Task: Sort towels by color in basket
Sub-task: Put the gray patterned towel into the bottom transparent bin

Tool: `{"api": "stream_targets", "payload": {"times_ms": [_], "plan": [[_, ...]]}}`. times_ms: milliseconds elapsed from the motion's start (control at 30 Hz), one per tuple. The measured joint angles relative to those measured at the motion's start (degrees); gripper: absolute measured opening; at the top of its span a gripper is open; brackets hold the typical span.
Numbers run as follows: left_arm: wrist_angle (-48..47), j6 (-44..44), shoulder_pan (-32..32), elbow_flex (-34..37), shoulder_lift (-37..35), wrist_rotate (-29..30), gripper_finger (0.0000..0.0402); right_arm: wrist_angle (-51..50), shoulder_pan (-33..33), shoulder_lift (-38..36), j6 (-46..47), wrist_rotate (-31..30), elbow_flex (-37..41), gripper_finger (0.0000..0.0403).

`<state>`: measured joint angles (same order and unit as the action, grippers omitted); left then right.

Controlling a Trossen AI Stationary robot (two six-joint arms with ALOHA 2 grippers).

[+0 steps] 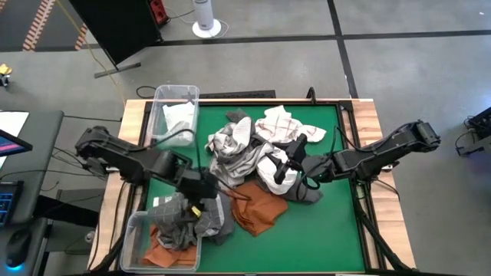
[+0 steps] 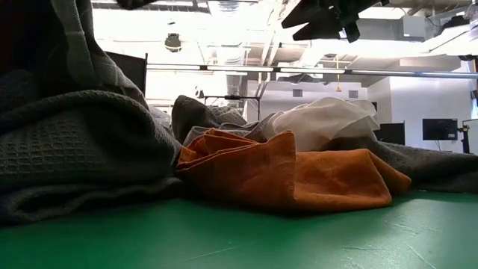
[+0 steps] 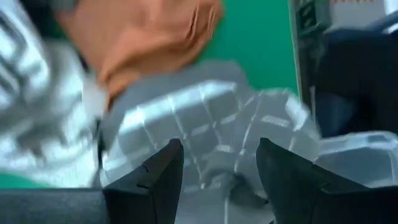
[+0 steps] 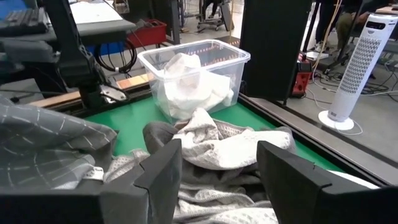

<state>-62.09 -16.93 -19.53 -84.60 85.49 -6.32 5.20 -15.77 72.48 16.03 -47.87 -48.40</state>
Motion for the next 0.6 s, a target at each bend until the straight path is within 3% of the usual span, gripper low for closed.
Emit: {"api": "stream_targets", "payload": {"times_ms": [200, 433, 600], "plan": [[-4.6, -5.2, 1.4, 0.0, 5.3, 0.0, 0.0194, -1.4, 0.0, -0.1, 0.0, 0.0, 0.0, 0.0235], [-5.1, -4.9, 1.3, 0.0, 9.4, -5.4, 0.0194, -0.9, 0.2, -0.2, -1.0, -0.1, 0.0, 0.0235], [-5.9, -4.2, 1.3, 0.0, 12.4, -6.1, 0.0194, 0.4, 0.2, -0.2, -2.4, -0.1, 0.0, 0.0235]]}}
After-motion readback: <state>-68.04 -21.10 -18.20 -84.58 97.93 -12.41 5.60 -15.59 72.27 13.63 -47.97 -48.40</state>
